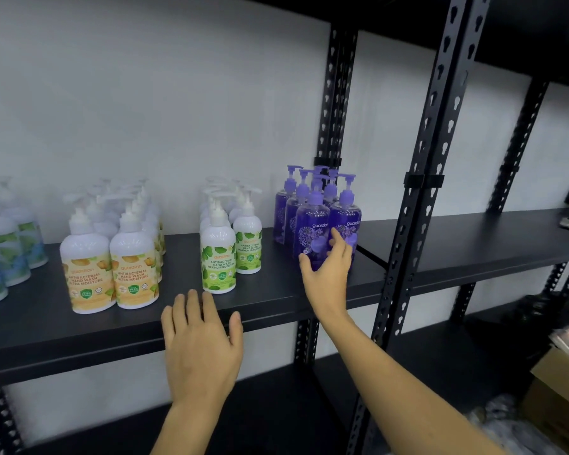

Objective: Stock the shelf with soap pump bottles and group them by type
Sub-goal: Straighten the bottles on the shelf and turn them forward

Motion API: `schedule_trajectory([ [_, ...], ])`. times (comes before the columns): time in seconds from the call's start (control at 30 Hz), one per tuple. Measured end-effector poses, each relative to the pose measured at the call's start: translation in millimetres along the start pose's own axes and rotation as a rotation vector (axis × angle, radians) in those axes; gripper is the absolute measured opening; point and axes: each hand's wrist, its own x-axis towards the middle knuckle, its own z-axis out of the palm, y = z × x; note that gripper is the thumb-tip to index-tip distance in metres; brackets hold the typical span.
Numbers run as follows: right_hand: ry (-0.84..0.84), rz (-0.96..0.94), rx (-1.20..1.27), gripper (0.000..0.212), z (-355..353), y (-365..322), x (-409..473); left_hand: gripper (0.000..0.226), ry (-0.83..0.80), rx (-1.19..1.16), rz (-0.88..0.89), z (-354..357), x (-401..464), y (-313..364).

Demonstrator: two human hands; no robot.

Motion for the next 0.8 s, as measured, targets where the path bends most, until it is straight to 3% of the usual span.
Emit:
schedule_trajectory([
  [0.13,-0.051,-0.062,0.004,0.055,-29,15,-37,0.063,-0.019,-0.069,0.032,-2,-34,29],
  [0.27,-0.111,-0.106,-0.071,0.046,-63,45,-74,0.055,-0.111,-0.232,0.2,16,-63,63],
  [0.43,-0.212,-0.01,-0.249,0.037,-131,113,-119,0.049,-0.391,-0.343,0.362,49,-103,119],
  [0.53,-0.246,0.14,-0.409,0.035,-185,168,-156,0.046,-0.583,-0.348,0.455,75,-133,150],
  [0.73,-0.31,0.612,-0.642,0.043,-310,249,-259,0.037,-0.96,-0.294,0.648,128,-202,209],
  [0.8,-0.328,0.771,-0.724,0.044,-348,263,-298,0.045,-1.054,-0.297,0.7,142,-226,224],
])
